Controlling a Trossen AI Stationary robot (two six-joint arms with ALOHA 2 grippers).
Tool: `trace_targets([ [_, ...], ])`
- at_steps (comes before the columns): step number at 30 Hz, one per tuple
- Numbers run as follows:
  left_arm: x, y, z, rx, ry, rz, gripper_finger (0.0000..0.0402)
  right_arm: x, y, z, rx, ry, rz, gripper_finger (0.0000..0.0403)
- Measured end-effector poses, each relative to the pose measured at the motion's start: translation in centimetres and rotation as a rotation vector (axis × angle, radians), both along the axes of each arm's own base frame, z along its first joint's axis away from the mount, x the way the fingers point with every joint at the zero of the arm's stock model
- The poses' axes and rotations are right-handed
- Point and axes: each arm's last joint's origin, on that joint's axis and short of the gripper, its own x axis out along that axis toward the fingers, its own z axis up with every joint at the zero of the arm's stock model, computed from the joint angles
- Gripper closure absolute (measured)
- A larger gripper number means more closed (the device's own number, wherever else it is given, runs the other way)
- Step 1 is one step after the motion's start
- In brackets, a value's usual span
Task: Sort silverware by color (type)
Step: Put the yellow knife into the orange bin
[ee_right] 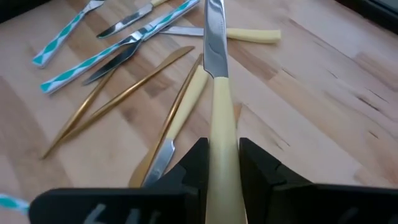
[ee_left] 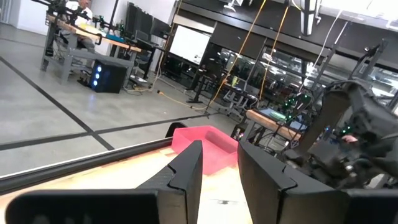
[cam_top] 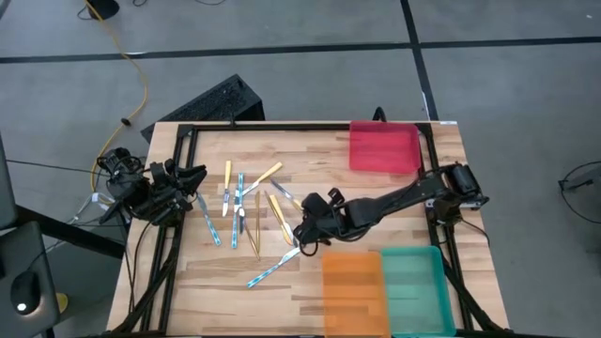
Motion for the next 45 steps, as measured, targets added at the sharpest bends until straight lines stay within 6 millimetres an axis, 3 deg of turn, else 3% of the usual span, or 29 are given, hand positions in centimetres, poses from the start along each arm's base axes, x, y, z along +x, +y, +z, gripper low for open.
trace_targets([
  [9, 0.0, 0.0, 0.0, -0.016, -0.010, -0.002, 0.0312, -2.1, 4.6, 3.5, 0.116, -0.002, -0.069, 0.0323],
  [21, 0.0, 0.0, 0.0, -0.031, -0.022, -0.009, 0.0312, -8.7, 14.2, 3.2, 0.315, -0.102, -0.151, 0.0323],
  [27, 0.0, 0.0, 0.0, -0.043, -0.025, 0.005, 0.0312, -12.5, 17.9, 3.2, 0.396, -0.180, -0.182, 0.0323],
  [33, 0.0, 0.0, 0.0, -0.053, -0.031, 0.005, 0.0312, -14.5, 19.9, 2.8, 0.507, -0.196, -0.227, 0.0323],
  [38, 0.0, 0.0, 0.0, -0.055, -0.030, 0.011, 0.0312, -14.9, 21.3, 2.1, 0.579, -0.172, -0.218, 0.0323],
  [45, 0.0, 0.1, -0.1, -0.056, -0.026, 0.025, 0.0312, -15.6, 21.6, 2.2, 0.608, -0.155, -0.232, 0.0323],
])
